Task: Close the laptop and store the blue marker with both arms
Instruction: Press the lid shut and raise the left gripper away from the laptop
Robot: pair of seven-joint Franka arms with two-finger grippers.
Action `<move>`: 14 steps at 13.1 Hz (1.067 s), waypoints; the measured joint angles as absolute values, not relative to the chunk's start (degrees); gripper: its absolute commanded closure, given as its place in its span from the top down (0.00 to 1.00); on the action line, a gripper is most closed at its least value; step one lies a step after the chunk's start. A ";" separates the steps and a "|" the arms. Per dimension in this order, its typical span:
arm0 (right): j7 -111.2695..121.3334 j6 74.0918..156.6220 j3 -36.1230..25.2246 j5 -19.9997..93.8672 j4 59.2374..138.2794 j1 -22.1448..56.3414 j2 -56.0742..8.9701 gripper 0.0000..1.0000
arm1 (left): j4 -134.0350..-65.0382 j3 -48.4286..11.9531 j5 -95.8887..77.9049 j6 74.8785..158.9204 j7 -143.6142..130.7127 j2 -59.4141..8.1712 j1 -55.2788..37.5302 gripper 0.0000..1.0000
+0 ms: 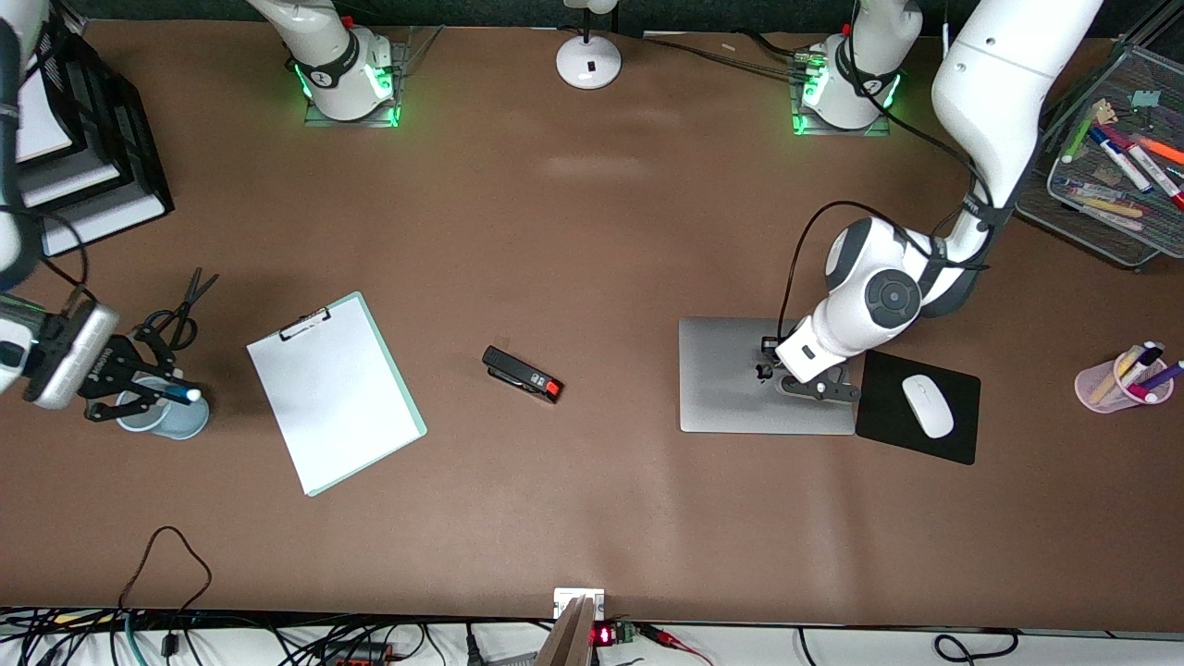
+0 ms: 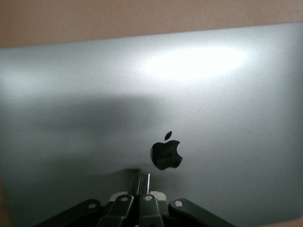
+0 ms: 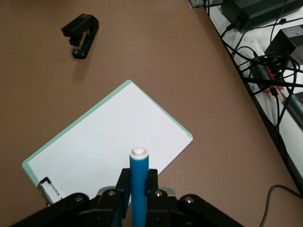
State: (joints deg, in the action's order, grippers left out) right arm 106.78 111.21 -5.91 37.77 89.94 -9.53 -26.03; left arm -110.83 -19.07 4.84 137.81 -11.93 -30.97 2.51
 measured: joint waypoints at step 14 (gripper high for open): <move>123.46 100.50 -5.94 52.81 77.38 -21.34 -40.81 0.01 | -84.43 -19.02 8.34 99.31 -6.34 -24.90 7.30 0.87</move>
State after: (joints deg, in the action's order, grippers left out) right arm 123.46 100.50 -5.94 52.81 77.38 -21.34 -40.81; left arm -84.43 -19.02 8.34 99.31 -6.34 -24.90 7.30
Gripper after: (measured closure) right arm 0.815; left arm 0.366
